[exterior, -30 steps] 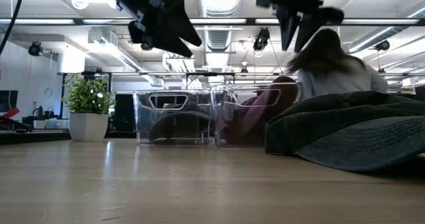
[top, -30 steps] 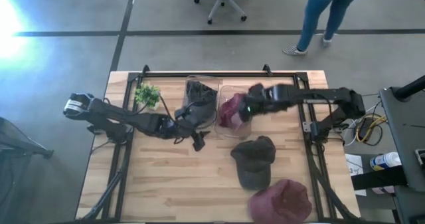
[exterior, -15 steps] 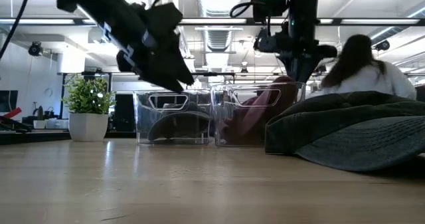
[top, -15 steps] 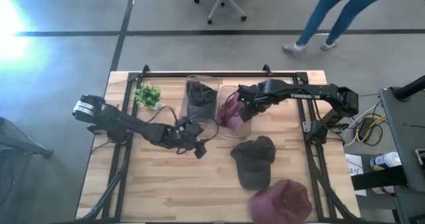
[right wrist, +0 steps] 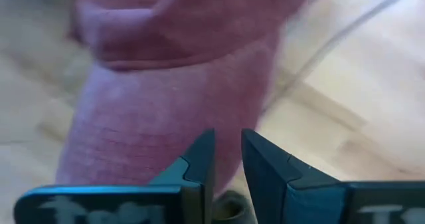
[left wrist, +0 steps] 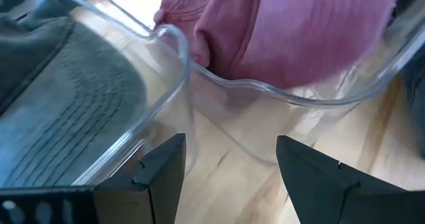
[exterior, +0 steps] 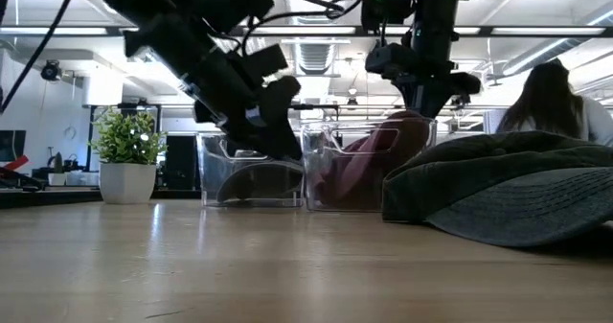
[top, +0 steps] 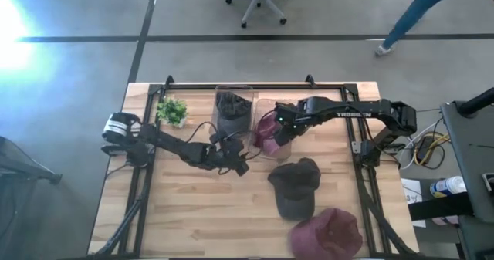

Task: Pick & Place hat
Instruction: Adjust the red cap in the right transparent bin

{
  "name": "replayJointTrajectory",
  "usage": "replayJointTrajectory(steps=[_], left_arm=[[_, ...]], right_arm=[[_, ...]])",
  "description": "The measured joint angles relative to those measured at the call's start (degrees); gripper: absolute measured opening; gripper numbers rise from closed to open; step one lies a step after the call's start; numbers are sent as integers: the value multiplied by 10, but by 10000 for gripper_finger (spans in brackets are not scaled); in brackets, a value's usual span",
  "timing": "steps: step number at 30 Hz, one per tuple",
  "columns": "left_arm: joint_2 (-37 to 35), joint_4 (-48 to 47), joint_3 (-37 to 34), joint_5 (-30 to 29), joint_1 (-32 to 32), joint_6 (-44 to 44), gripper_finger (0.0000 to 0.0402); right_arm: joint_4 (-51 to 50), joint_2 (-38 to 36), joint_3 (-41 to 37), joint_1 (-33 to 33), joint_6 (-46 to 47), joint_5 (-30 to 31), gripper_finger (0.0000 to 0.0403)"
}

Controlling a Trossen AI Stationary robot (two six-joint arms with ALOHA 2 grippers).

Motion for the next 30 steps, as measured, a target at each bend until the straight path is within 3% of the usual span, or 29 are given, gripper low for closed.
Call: replayJointTrajectory(steps=[11,18,26,30], left_arm=[[23,59,10,57,16,35,231],[22,58,10,62,16,33,231],[21,59,14,63,16,34,231],[21,60,15,64,15,35,231]], right_arm=[[43,58,12,26,1,-44,71],[43,109,16,34,-20,-90,70],[38,112,49,38,-39,-148,77],[-1,100,77,45,-53,-102,72]])
